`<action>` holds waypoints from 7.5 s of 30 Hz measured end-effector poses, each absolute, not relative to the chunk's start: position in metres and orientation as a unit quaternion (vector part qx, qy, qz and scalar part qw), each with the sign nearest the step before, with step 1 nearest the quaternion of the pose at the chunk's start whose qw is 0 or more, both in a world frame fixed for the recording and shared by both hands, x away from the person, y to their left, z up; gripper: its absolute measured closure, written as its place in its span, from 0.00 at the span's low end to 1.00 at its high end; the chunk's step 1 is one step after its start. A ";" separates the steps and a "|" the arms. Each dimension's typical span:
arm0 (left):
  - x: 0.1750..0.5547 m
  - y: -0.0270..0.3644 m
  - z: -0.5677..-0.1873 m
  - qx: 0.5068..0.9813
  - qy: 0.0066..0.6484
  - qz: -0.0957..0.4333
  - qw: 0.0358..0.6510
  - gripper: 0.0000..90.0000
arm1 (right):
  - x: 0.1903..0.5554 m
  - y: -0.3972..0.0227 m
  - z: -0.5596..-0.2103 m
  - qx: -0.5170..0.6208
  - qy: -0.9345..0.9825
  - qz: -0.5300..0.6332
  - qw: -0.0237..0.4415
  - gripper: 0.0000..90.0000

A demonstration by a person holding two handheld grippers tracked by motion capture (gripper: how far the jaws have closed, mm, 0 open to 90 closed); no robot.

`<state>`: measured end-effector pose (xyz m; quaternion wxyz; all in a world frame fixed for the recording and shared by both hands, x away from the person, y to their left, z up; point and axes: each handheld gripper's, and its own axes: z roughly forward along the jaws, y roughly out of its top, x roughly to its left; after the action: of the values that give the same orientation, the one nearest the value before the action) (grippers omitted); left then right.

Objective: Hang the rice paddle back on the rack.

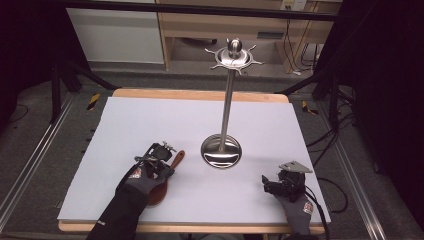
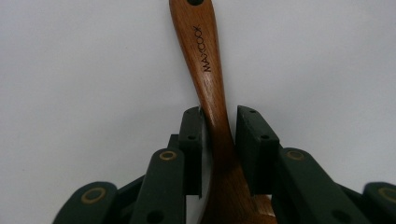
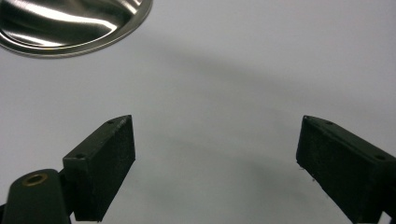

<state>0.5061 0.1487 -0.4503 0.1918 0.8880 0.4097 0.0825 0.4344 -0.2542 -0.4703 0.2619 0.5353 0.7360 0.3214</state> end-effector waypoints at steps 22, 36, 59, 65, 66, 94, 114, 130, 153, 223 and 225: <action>0.507 0.150 -0.445 0.907 0.387 0.062 0.156 0.81 | 0.435 -0.254 -0.470 0.539 0.734 0.321 0.260 0.13; 0.511 0.148 -0.447 0.907 0.393 0.049 0.145 0.84 | 0.435 -0.255 -0.470 0.540 0.735 0.320 0.257 0.13; 0.508 0.158 -0.443 0.905 0.385 0.041 0.176 0.85 | 0.435 -0.255 -0.470 0.542 0.734 0.323 0.252 0.13; 0.502 0.163 -0.435 0.903 0.382 0.050 0.193 0.85 | 0.435 -0.256 -0.469 0.538 0.736 0.323 0.254 0.13; 0.501 0.164 -0.435 0.903 0.380 0.053 0.196 0.85 | 0.435 -0.256 -0.469 0.540 0.735 0.323 0.253 0.13; 0.469 0.199 -0.412 0.867 0.385 0.097 0.303 0.86 | 0.435 -0.257 -0.470 0.541 0.735 0.320 0.255 0.13; 0.444 0.218 -0.398 0.832 0.372 0.159 0.381 0.86 | 0.435 -0.256 -0.470 0.540 0.736 0.319 0.255 0.13; 0.434 0.229 -0.388 0.780 0.387 0.200 0.450 0.86 | 0.435 -0.257 -0.469 0.540 0.735 0.319 0.256 0.13; 0.431 0.232 -0.367 0.755 0.366 0.232 0.492 0.86 | 0.434 -0.256 -0.469 0.541 0.733 0.320 0.260 0.13; 0.455 0.168 -0.286 0.755 0.299 0.225 0.539 0.86 | 0.435 -0.257 -0.469 0.542 0.731 0.324 0.260 0.14; 0.456 0.167 -0.285 0.753 0.300 0.224 0.541 0.86 | 0.435 -0.257 -0.469 0.540 0.731 0.325 0.260 0.14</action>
<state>0.4557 0.1668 -0.2851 0.5414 0.7530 0.2999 0.2236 0.4347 -0.2570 -0.4691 0.2602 0.5399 0.7314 0.3253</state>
